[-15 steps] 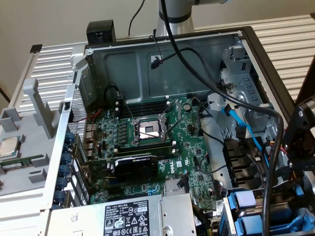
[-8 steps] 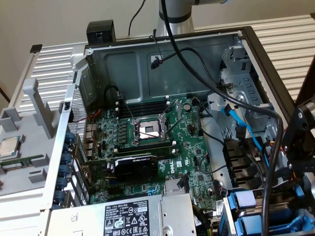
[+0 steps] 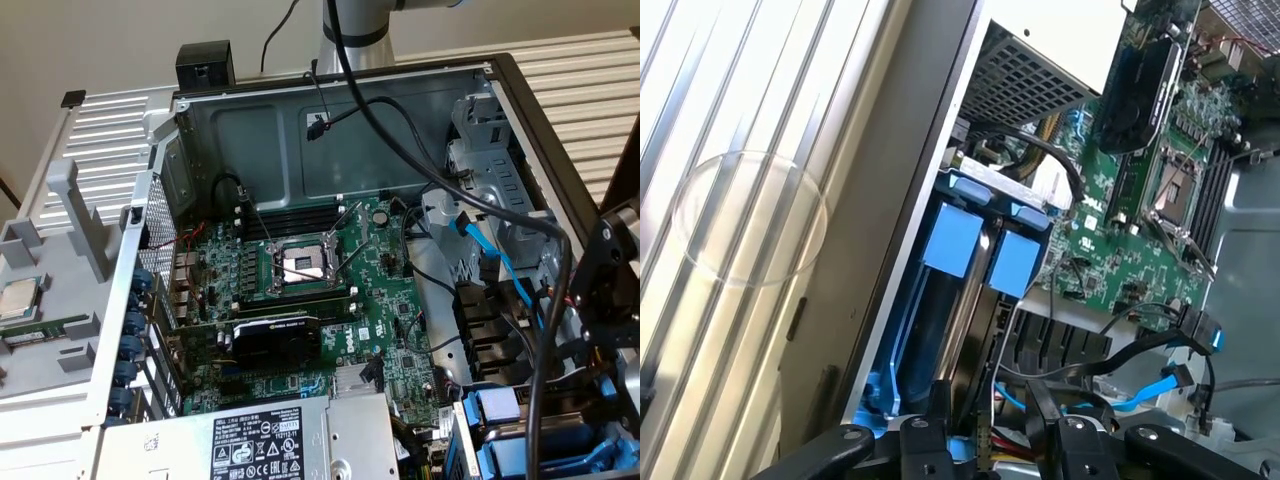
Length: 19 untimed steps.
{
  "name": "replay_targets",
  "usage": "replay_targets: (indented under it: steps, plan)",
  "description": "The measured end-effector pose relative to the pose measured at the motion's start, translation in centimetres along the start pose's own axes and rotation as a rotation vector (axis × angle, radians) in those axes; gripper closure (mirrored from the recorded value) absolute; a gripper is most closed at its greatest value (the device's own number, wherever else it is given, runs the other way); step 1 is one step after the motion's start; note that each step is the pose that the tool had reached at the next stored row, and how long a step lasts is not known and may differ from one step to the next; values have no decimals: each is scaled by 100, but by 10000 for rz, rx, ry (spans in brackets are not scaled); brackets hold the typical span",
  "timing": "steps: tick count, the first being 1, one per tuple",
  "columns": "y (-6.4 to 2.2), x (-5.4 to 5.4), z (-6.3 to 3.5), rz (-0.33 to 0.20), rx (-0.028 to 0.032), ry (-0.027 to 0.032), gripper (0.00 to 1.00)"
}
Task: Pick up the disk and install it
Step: 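Insert the first disk wire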
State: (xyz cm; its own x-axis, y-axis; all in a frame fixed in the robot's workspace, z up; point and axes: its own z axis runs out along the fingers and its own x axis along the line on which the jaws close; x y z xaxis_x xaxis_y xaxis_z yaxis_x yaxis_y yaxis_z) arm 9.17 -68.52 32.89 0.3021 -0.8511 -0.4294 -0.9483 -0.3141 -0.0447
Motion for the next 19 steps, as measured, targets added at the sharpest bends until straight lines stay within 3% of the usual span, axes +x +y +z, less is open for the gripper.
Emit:
replay_targets:
  steps: [8, 10, 11, 19]
  plan:
    - [-1, 3, 19, 31, 14, 2, 57]
    - [-3, 3, 19, 40, 18, 3, 59]
    - [-6, 4, 20, 42, 20, 2, 66]
    - [-17, 9, 27, 58, 28, 2, 66]
